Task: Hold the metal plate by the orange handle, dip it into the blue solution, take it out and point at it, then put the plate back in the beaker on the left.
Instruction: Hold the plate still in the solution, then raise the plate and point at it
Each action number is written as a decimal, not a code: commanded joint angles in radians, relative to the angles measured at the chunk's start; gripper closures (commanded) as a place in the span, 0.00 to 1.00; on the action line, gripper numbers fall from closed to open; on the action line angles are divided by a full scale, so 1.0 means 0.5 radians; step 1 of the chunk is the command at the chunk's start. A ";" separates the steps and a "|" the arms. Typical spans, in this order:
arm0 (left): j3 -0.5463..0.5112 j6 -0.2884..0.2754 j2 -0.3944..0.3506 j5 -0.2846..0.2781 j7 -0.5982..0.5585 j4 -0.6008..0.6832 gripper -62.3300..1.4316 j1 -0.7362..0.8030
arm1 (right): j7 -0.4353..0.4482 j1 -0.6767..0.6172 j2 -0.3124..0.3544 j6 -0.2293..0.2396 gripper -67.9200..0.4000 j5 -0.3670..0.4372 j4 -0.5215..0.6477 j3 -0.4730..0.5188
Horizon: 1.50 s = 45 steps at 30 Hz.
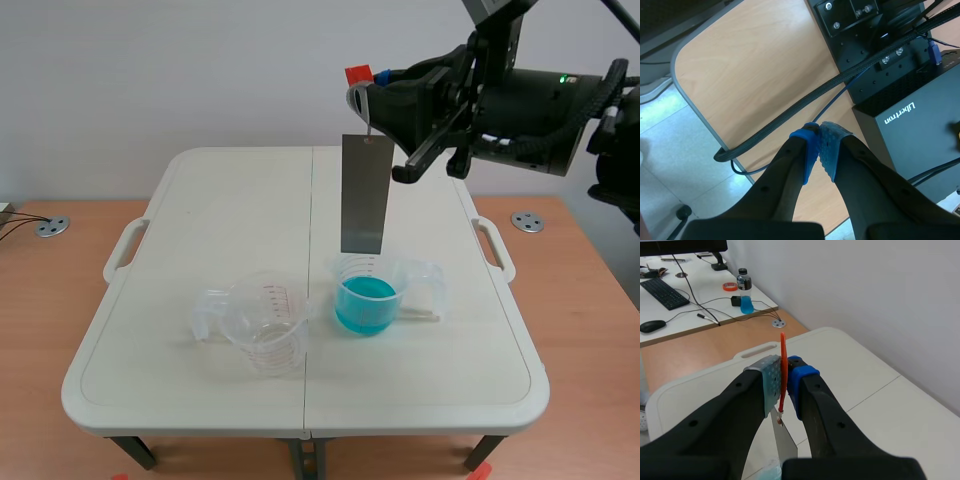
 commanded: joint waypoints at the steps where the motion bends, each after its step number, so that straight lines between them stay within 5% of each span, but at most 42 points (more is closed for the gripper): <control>1: -0.007 -0.011 0.014 -0.012 -0.013 0.028 0.95 0.011 | -0.007 0.034 0.011 0.023 0.98 0.074 0.072 0.037; 11: -0.079 -0.012 0.014 -0.045 -0.016 0.032 0.95 0.011 | -0.246 0.034 0.011 0.023 0.98 0.307 0.282 0.124; 21: -0.533 -0.049 -0.004 -0.253 -0.045 0.325 0.95 0.011 | -0.368 0.034 0.011 0.023 0.98 0.426 0.365 0.163; 26: -0.662 -0.064 -0.072 -0.254 -0.060 0.482 0.95 -0.084 | -0.394 0.034 0.011 0.023 0.98 0.427 0.365 0.163; 37: -0.609 -0.368 -0.169 -0.252 -0.053 0.497 0.95 -0.813 | -0.400 0.034 0.011 0.023 0.98 0.434 0.365 0.163; 45: -0.136 -0.485 -0.166 -0.177 0.072 0.494 0.95 -1.379 | -0.407 0.034 0.011 0.023 0.98 0.434 0.365 0.163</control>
